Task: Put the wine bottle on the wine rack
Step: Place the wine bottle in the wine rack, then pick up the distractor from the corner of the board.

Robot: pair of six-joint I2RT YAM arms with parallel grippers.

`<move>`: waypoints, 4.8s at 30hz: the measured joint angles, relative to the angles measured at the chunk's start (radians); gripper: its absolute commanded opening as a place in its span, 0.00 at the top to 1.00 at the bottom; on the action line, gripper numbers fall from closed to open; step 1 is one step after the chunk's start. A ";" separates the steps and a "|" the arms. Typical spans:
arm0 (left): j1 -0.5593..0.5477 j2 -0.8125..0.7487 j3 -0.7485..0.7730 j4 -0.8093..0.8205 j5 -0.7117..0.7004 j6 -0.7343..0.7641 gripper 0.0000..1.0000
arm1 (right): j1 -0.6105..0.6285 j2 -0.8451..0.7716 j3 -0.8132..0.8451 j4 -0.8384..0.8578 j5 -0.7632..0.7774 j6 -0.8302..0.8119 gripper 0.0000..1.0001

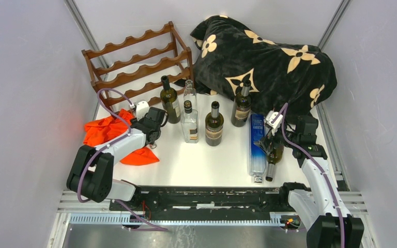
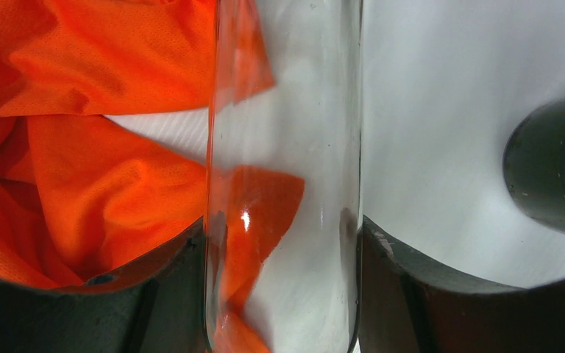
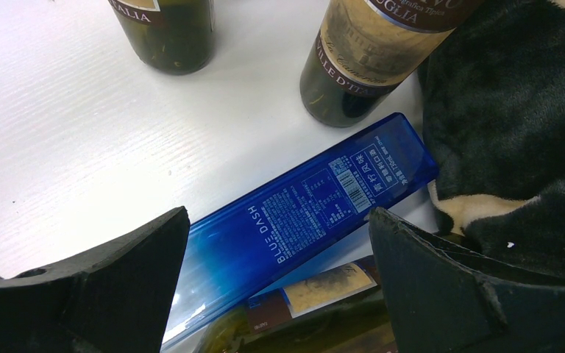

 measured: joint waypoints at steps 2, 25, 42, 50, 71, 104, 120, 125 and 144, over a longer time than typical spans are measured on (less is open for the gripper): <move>0.007 0.000 0.003 0.000 0.002 0.005 0.98 | 0.000 0.002 0.000 0.000 0.000 -0.001 0.02; 0.076 -0.001 0.020 0.053 -0.026 0.060 0.98 | 0.000 0.013 0.000 -0.007 0.000 -0.001 0.02; 0.219 0.178 0.129 0.177 0.026 0.205 0.76 | 0.000 0.013 0.000 -0.015 -0.027 -0.008 0.02; 0.258 0.246 0.163 0.219 0.024 0.227 0.22 | 0.005 0.012 0.000 -0.019 -0.041 -0.011 0.02; 0.260 -0.172 0.032 0.016 0.222 0.055 0.29 | 0.018 0.012 0.000 -0.039 -0.045 -0.023 0.02; 0.259 0.039 0.061 -0.031 0.270 0.046 0.83 | 0.028 0.012 0.000 -0.045 -0.045 -0.027 0.02; 0.267 0.214 0.253 -0.075 0.152 0.120 0.24 | 0.038 0.012 0.000 -0.045 -0.045 -0.028 0.02; 0.267 0.198 0.259 -0.086 0.154 0.126 0.25 | 0.040 0.012 0.000 -0.045 -0.045 -0.030 0.02; 0.267 0.028 -0.014 -0.086 0.238 0.012 0.48 | 0.052 0.005 0.000 -0.045 -0.044 -0.032 0.02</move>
